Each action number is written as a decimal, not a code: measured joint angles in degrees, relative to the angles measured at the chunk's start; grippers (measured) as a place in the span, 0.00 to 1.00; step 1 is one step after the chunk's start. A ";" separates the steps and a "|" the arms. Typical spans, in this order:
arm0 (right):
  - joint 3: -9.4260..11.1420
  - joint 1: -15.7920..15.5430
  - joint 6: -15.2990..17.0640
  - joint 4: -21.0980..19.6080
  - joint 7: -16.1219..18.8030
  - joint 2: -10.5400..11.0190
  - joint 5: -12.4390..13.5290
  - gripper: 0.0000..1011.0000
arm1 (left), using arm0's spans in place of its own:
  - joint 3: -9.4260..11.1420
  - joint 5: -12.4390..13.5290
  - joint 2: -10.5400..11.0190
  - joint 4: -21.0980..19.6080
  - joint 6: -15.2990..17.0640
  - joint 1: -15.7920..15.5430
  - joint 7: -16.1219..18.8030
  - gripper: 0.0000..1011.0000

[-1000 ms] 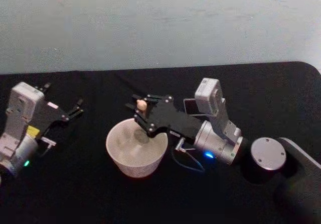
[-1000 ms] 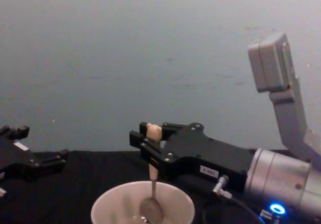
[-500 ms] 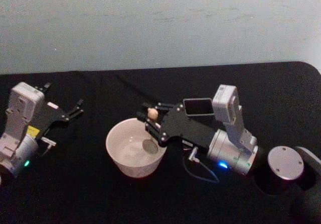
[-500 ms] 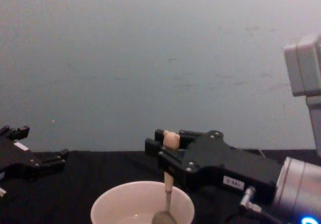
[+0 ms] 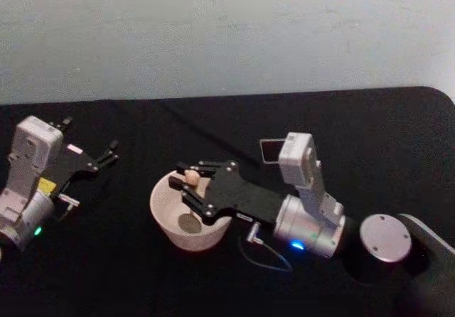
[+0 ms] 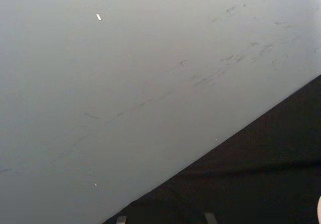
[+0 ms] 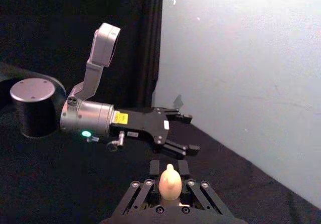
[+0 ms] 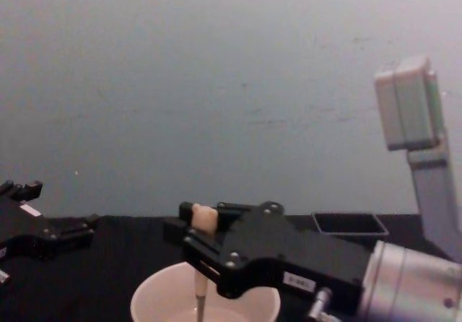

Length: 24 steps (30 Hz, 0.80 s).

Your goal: Pick up the stirring spoon with one hand, stir inside the cup, then place it back in its original position.

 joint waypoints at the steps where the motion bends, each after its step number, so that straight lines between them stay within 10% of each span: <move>1: -0.11 0.25 -0.11 0.31 -0.03 -0.27 -0.06 0.21 | 0.00 0.00 0.00 0.00 0.00 0.00 0.00 0.99; 24: 1.39 5.83 -2.67 9.58 -3.44 -4.51 -3.00 0.21 | 0.00 0.00 0.00 0.00 0.00 0.00 0.00 0.99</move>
